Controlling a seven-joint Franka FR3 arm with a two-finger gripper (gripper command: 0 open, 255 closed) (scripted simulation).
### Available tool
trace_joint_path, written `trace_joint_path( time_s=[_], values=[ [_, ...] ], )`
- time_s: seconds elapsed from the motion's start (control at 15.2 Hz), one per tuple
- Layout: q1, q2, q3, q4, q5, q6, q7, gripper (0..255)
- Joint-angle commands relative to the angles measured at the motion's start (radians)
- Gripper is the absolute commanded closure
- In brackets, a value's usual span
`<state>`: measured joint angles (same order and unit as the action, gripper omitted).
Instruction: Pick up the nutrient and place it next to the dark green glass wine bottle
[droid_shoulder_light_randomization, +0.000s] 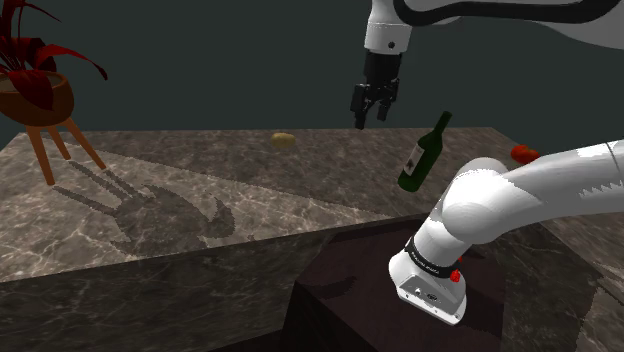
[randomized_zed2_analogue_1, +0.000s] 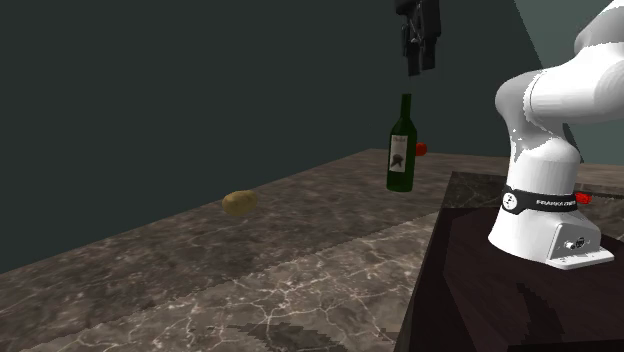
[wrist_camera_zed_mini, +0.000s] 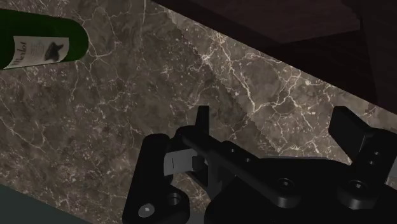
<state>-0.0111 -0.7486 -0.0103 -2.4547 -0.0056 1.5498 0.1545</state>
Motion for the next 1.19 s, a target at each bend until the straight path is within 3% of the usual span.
trace_joint_path(
  time_s=[0.0, 0.59, 1.12],
  values=[
    [0.0, 0.0, 0.0, 0.0, 0.0, 0.0, 0.0, 0],
    [0.004, 0.202, -0.158, -0.041, -0.107, 0.304, -0.305, 0],
    [0.031, 0.48, -0.277, 0.04, -0.102, 0.556, -0.582, 0]
  ],
)
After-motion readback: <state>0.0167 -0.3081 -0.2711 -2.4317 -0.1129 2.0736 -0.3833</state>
